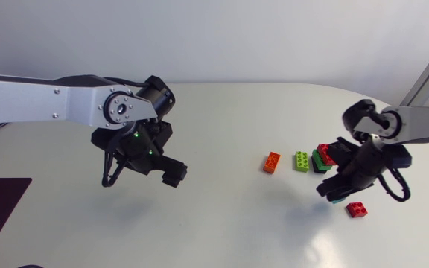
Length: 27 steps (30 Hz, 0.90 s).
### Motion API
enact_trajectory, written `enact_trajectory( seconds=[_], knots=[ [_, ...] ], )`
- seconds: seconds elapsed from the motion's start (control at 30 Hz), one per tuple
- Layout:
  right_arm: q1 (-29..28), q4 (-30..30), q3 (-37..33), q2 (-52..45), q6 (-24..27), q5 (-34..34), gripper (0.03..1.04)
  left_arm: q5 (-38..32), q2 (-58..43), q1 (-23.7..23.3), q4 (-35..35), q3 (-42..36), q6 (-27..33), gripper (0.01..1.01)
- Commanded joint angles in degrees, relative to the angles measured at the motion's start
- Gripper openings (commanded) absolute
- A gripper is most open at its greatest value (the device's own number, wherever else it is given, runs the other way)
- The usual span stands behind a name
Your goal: Sort duplo bricks by size, large to the right and small to the left
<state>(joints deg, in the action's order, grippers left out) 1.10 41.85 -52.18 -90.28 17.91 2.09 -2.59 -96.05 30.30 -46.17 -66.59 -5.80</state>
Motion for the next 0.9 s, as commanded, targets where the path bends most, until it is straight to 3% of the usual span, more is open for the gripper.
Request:
enact_trajectory(
  seconds=[0.0,0.1,0.17,0.2,0.27,0.47,0.87],
  knots=[
    [7.95,3.33,-1.43,2.04,-3.94,-0.68,0.42,0.13,1.66,-0.60,-0.15,1.99,0.09,0.980],
    [17.27,6.06,-5.12,5.99,-7.36,-7.27,0.47,0.22,2.62,-0.60,-0.15,2.69,0.00,0.980],
    [19.20,8.96,-8.72,4.59,-8.68,-10.44,0.72,0.22,3.06,-0.77,-0.32,2.87,-0.09,0.980],
    [19.29,10.10,-10.66,3.97,-9.03,-14.66,0.90,0.22,3.41,-0.95,-0.41,3.04,-0.09,0.980],
    [19.37,10.80,-11.98,3.97,-9.56,-17.56,1.00,0.22,3.77,-1.04,-0.50,3.39,-0.09,0.980],
    [18.58,11.42,-11.10,6.87,-8.95,-22.21,1.00,0.66,3.50,-0.86,-0.23,3.13,0.09,0.980],
    [1.09,11.86,-2.66,16.28,3.36,-16.77,1.00,5.14,-5.73,7.22,1.96,-4.52,-1.40,0.980]
  ],
)
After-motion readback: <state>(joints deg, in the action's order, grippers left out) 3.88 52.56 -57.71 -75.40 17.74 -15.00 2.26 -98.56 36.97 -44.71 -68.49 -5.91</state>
